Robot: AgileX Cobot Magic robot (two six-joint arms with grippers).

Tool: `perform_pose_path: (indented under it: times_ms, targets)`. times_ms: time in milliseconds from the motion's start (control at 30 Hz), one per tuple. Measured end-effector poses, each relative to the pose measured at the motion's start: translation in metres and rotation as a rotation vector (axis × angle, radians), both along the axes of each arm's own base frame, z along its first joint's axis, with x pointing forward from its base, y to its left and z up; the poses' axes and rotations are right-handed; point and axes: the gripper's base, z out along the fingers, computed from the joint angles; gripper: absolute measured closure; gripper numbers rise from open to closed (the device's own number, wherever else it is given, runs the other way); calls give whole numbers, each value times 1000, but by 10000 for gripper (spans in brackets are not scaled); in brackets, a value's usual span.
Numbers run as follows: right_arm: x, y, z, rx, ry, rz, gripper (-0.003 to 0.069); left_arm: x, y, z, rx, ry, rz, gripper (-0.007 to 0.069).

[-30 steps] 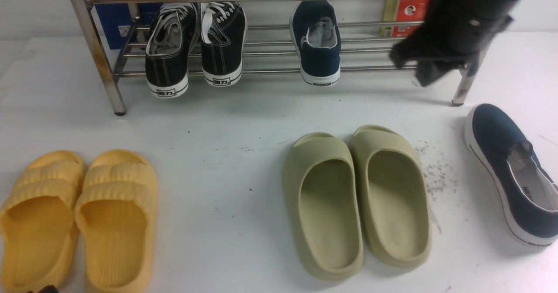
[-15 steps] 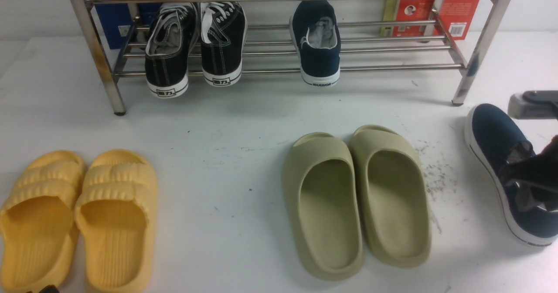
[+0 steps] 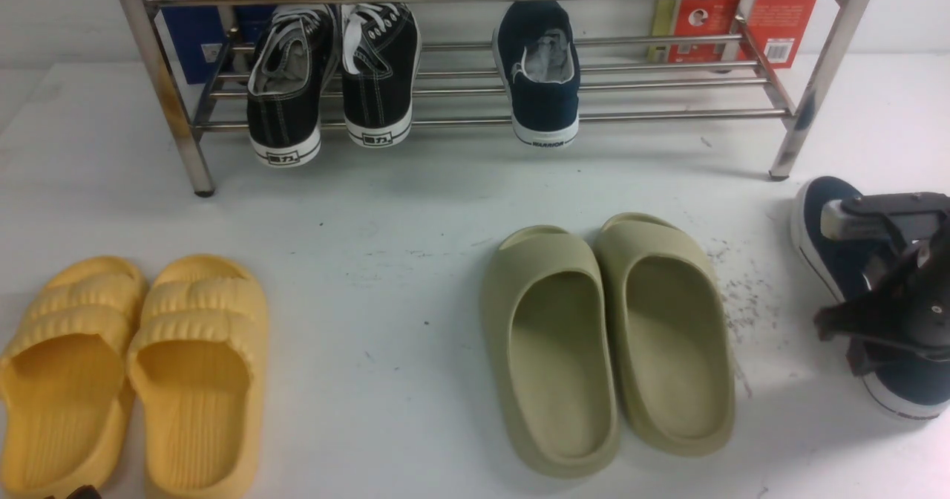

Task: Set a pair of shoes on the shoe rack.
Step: Use the right arm to grab the shoe closest to it, then use the right arm to put a shoe into the shoe rack

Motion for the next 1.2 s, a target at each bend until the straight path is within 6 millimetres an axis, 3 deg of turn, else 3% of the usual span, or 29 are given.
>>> perform_pose_path:
  times_ms: [200, 267, 400, 567, 667, 833, 1033, 1067, 1200]
  targets:
    - [-1, 1, 1, 5, 17, -1, 618, 0, 0, 0, 0, 0, 0, 386]
    - [-3, 1, 3, 5, 40, -1, 619, 0, 0, 0, 0, 0, 0, 386]
    - [-18, 11, 25, 8, 88, 28, 619, 0, 0, 0, 0, 0, 0, 386]
    - [-42, 46, 81, 61, -8, 136, 619, 0, 0, 0, 0, 0, 0, 386]
    - [-42, 62, 99, 108, -62, 172, 619, 0, 0, 0, 0, 0, 0, 386]
    - [-17, 79, 111, 164, -120, 192, 619, 0, 0, 0, 0, 0, 0, 386]
    - [28, 96, 112, 198, -163, 226, 619, 0, 0, 0, 0, 0, 0, 386]
    - [46, 103, 110, 208, -173, 242, 619, 0, 0, 0, 0, 0, 0, 386]
    - [86, 116, 103, 213, -202, 256, 619, 0, 0, 0, 0, 0, 0, 386]
